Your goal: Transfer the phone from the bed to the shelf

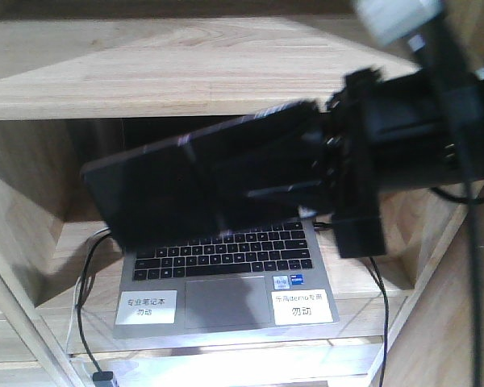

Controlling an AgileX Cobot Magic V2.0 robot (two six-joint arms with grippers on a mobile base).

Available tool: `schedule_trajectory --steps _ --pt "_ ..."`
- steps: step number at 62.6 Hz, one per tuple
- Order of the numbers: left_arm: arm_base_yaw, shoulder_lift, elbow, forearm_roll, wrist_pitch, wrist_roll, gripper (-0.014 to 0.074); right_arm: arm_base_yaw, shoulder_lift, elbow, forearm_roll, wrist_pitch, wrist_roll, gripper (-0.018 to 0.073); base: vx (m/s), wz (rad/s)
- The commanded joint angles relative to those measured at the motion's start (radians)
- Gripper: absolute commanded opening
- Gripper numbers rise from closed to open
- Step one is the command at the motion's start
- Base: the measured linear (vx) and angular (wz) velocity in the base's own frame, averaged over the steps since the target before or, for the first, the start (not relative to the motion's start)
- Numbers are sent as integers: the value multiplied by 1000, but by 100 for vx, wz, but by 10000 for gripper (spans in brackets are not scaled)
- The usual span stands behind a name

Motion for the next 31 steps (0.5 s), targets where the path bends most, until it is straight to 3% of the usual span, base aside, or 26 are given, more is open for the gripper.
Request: schedule_trajectory --steps 1,31 --pt "-4 -13 -21 -9 -72 -6 1 -3 -47 -34 86 -82 -3 -2 0 0" --pt "-4 -13 -21 -9 -72 -6 1 -2 5 -321 85 -177 43 -2 0 0"
